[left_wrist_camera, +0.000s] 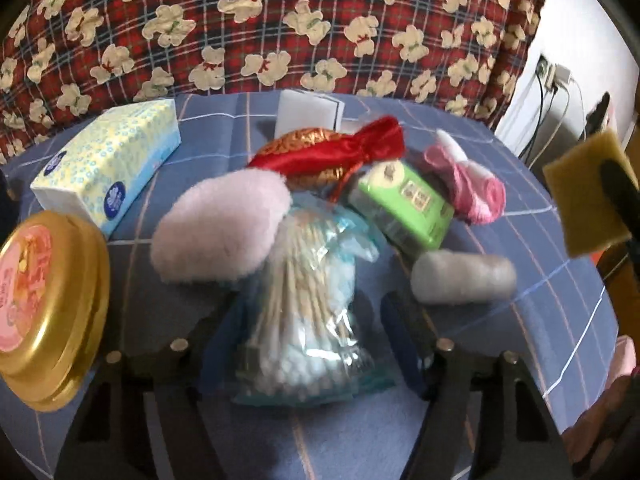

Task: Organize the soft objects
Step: 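Grasp the cotton swab bag with the left gripper while the right lifts the sponge, then carry the swab bag and sponge over the round tin with both grippers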

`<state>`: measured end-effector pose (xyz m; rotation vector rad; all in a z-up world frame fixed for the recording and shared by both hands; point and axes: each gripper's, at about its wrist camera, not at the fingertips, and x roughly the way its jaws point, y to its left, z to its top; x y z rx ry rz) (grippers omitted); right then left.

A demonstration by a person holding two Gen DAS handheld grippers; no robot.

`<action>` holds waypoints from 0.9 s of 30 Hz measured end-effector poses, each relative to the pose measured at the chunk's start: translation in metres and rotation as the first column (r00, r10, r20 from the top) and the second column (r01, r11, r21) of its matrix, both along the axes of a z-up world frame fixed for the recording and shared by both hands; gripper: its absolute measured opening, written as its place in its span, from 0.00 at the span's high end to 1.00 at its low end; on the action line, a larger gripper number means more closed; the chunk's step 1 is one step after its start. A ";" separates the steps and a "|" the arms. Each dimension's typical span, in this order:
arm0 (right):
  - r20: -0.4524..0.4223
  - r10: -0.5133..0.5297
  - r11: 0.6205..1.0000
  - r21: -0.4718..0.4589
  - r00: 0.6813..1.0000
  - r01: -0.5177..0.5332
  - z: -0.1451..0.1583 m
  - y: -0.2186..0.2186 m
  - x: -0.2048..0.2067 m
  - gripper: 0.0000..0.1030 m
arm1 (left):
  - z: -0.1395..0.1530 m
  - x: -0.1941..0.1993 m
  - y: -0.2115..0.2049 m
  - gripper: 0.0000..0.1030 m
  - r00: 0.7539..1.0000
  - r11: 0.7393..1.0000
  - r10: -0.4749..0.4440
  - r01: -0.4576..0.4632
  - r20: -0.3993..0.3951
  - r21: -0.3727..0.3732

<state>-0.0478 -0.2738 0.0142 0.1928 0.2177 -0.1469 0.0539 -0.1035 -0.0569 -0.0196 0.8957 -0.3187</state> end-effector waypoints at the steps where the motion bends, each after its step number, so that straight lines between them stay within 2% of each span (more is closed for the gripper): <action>1: -0.002 -0.002 1.000 0.002 1.000 0.002 0.000 0.000 0.001 0.61 | 0.001 0.000 0.000 0.35 1.000 1.000 0.002 -0.002 0.004 -0.009; 2: -0.004 -0.001 1.000 0.001 1.000 0.001 0.000 0.000 0.001 0.61 | 0.000 0.002 0.000 0.38 1.000 1.000 0.006 -0.006 -0.004 -0.020; 3: -0.007 -0.001 1.000 -0.003 1.000 0.001 -0.001 0.001 0.001 0.61 | 0.000 0.002 0.000 0.53 1.000 1.000 0.010 -0.010 -0.004 -0.027; 4: -0.010 -0.001 1.000 -0.008 1.000 0.001 -0.001 0.002 0.002 0.61 | 0.000 0.002 0.001 0.57 1.000 0.999 0.014 -0.014 -0.005 -0.031; 8: -0.025 -0.012 0.999 -0.034 1.000 0.011 -0.001 0.006 0.004 0.60 | -0.001 0.002 0.008 0.59 1.000 0.997 -0.006 0.005 -0.011 -0.083; 11: -0.026 -0.027 0.999 -0.048 0.999 0.026 -0.001 0.008 0.004 0.61 | -0.001 0.001 0.008 0.62 0.999 0.995 -0.030 0.029 -0.013 -0.093; 14: -0.022 -0.042 0.998 -0.055 0.999 0.041 -0.001 0.008 0.003 0.61 | 0.002 -0.003 0.011 0.62 0.998 0.989 -0.053 0.050 -0.017 -0.142; 17: -0.021 -0.058 0.996 -0.066 0.998 0.056 -0.001 0.010 0.001 0.61 | 0.013 -0.020 0.013 0.62 0.995 0.981 -0.086 0.094 0.053 -0.169; 21: -0.016 -0.050 0.998 -0.050 0.999 0.049 0.000 0.013 -0.004 0.61 | 0.029 -0.035 0.022 0.62 0.985 0.977 -0.102 0.125 0.139 -0.171; 27: -0.036 0.002 0.999 -0.051 0.999 -0.004 -0.002 0.042 -0.019 0.61 | 0.045 -0.052 0.061 0.62 0.974 0.981 -0.076 0.112 0.211 -0.160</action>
